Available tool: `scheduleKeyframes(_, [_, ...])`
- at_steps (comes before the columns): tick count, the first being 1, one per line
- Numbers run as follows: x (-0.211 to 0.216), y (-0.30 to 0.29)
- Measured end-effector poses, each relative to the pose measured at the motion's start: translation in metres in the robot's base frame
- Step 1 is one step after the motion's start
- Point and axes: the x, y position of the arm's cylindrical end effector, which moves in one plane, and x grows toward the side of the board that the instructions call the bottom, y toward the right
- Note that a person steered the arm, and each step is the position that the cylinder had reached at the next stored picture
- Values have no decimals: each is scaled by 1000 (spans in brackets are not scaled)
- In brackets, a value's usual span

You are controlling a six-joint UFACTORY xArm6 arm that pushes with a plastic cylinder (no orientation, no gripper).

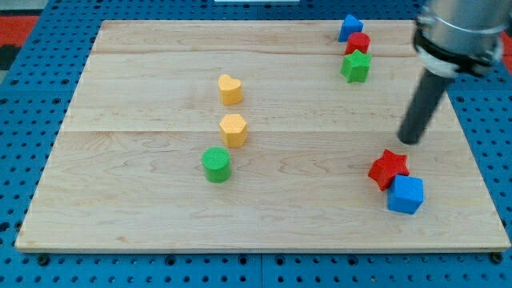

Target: Separate red star from the blue cube

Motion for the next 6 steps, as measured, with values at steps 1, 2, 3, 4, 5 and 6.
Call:
scheduleKeyframes(1, [22,-37])
scheduleKeyframes(2, [59,-110])
scheduleKeyframes(3, [69,-148])
scheduleKeyframes(4, [81,-177])
scheduleKeyframes(5, [84,-175])
scheduleKeyframes(6, [100,-175])
